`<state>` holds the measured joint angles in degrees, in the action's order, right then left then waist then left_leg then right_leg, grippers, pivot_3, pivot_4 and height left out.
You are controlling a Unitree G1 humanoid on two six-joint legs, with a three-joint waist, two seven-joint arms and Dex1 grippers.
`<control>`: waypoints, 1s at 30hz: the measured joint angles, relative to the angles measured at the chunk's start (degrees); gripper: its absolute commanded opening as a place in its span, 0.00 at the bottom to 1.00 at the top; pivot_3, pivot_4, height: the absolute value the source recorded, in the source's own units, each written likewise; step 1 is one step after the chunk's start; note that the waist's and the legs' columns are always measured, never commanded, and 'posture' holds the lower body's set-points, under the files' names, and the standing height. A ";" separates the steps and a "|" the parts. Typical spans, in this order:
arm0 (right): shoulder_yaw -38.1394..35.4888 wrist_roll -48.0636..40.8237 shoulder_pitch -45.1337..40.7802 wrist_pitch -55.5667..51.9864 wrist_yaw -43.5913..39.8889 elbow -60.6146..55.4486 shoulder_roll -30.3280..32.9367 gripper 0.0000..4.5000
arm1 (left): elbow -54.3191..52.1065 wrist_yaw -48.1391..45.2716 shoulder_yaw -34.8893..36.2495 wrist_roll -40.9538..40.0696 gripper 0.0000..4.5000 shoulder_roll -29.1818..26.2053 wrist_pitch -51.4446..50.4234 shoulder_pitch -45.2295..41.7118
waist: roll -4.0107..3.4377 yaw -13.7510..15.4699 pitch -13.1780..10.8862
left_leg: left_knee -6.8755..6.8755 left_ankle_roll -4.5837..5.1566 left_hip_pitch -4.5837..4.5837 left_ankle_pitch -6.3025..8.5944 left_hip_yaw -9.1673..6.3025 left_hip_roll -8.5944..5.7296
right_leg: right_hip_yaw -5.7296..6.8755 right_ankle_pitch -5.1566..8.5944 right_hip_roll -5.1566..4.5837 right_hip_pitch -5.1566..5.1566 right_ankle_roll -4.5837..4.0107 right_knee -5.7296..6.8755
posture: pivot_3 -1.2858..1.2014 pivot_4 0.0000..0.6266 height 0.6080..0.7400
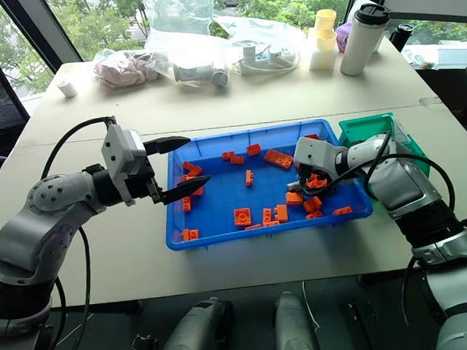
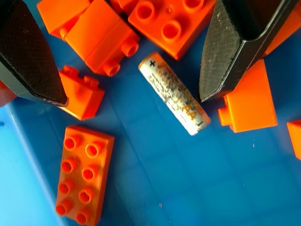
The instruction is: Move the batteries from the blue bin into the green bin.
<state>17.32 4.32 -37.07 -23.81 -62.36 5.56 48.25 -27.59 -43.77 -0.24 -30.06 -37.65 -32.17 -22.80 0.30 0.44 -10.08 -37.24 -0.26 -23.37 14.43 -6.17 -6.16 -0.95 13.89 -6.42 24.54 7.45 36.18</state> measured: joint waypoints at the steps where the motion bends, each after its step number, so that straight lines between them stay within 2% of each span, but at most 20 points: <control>1: 0.05 0.07 -0.25 0.34 -0.09 0.43 -0.02 0.99 | 0.00 0.03 0.00 0.00 1.00 0.00 0.00 0.00 | 0.00 0.06 0.00 | -0.01 0.00 0.00 0.00 0.00 0.00 | 0.00 0.00 0.00 -0.01 0.00 0.00 | 0.52 0.24 1.00; 4: 0.28 0.54 -0.83 1.14 -0.63 1.96 -0.52 0.81 | -0.04 0.19 0.01 0.00 1.00 0.00 -0.01 0.03 | 0.00 0.17 0.00 | -0.01 0.00 0.00 0.00 0.00 -0.01 | 0.00 0.00 0.00 -0.02 0.00 -0.01 | 0.52 0.24 1.00; 9: 0.48 0.65 -1.11 1.23 -2.12 3.74 -1.08 0.24 | -0.57 0.51 0.02 -0.01 1.00 -0.01 -0.06 0.28 | 0.00 0.11 0.00 | 0.00 0.00 0.00 0.00 0.00 0.00 | 0.00 0.00 0.00 -0.01 0.00 -0.01 | 0.52 0.24 1.00; 10: 0.48 0.65 -1.11 1.20 -2.29 3.85 -1.08 0.10 | -0.75 0.54 0.02 -0.01 1.00 -0.01 -0.06 0.35 | 0.00 0.11 0.00 | 0.00 0.00 0.00 0.00 0.00 0.00 | 0.00 0.00 0.00 -0.01 0.00 -0.01 | 0.52 0.24 1.00; 11: 0.47 0.64 -1.12 1.11 -2.54 3.84 -1.06 0.00 | -0.86 0.56 0.03 -0.02 1.00 -0.01 -0.06 0.43 | 0.00 0.11 0.00 | 0.00 0.00 0.00 0.00 0.00 0.00 | 0.00 0.00 0.00 -0.01 0.00 0.00 | 0.52 0.24 1.00; 20: -2.94 -2.79 -2.19 -5.87 -2.42 3.25 -2.78 0.00 | -0.93 0.62 0.23 -0.01 1.00 -0.35 -0.07 0.58 | -0.01 0.09 0.00 | 0.01 0.00 0.00 0.00 0.00 0.00 | -0.01 0.00 0.00 0.01 0.00 0.00 | 0.52 0.24 1.00; 24: -10.40 -5.39 -10.05 -11.24 2.56 3.84 -2.35 0.00 | -0.93 0.59 0.26 -0.02 1.00 -0.37 -0.07 0.55 | -0.06 0.07 -0.04 | 0.04 -0.01 -0.01 0.00 0.00 0.00 | -0.02 0.00 0.00 0.05 0.00 0.01 | 0.52 0.24 1.00; 27: -14.20 -4.56 -14.06 -11.83 6.68 6.07 2.34 0.00 | -0.92 0.42 0.27 -0.06 1.00 -0.37 -0.07 0.55 | -0.03 0.62 -0.02 | 0.05 0.00 -0.02 0.00 -0.10 -0.02 | 0.08 0.01 -0.02 -0.04 -0.01 -0.07 | 0.52 0.24 1.00; 30: -16.73 -2.63 -10.52 -10.52 9.20 10.54 9.60 0.00 | -0.57 0.00 0.46 -0.06 1.00 -0.42 0.01 0.58 | 0.02 1.65 0.00 | 0.03 0.05 -0.04 0.04 -0.03 -0.09 | 0.05 0.01 -0.07 -0.09 -0.02 -0.15 | 0.52 0.24 1.00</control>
<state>0.59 1.69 -47.60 -34.32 -53.16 16.09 57.85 -28.16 -43.76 0.22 -30.12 -38.07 -32.16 -22.22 0.32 2.09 -10.08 -37.21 -0.20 -23.41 14.46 -6.20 -6.25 -0.91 13.90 -6.50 24.46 7.44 36.03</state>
